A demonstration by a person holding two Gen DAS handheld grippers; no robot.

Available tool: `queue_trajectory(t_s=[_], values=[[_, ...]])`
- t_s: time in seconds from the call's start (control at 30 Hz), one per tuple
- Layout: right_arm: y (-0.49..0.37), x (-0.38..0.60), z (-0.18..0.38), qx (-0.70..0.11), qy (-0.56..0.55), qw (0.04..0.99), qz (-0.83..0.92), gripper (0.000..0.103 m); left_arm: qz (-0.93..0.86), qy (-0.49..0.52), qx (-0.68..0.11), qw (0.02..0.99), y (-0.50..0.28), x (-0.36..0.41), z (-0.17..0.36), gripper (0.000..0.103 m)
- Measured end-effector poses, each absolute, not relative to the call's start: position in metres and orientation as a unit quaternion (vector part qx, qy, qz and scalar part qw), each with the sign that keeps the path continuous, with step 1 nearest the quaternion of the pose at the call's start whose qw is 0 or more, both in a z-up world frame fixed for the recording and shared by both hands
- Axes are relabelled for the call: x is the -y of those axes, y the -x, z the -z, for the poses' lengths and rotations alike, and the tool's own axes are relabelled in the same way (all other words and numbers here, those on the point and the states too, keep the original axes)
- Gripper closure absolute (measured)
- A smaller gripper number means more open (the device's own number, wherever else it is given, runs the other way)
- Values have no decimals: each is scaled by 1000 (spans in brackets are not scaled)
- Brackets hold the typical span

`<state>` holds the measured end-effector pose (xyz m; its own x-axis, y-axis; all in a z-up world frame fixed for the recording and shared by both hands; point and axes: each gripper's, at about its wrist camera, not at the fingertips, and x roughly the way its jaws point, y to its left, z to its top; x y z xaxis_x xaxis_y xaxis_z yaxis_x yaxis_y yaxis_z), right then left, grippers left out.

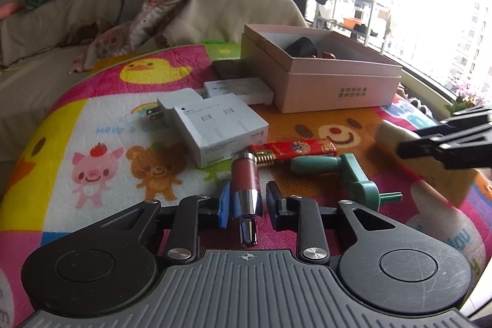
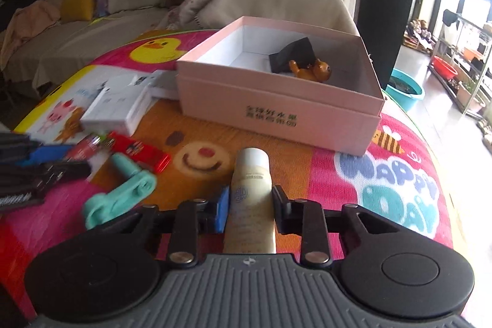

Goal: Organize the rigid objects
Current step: 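Drop red-and-silver tube into pink box with left tool while right tool drops cream tube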

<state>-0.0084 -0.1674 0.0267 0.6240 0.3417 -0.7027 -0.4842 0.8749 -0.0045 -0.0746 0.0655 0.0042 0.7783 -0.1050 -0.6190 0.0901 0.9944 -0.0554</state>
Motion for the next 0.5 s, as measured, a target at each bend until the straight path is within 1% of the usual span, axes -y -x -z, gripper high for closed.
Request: queue_trajectory(t_s=[0.07, 0.27, 0.37, 0.5], values=[[23, 173, -32, -368, 97, 894, -236, 77, 53, 8, -328, 943, 77, -65, -5, 79], [48, 193, -51, -353, 94, 901, -233, 78, 105, 3, -311, 944, 92, -62, -14, 79], [52, 202, -70, -331, 87, 911, -231, 78, 135, 29, -294, 946, 89, -61, -36, 79], [45, 210, -100, -288, 81, 926, -230, 78, 170, 37, -245, 954, 63, -53, -81, 79]])
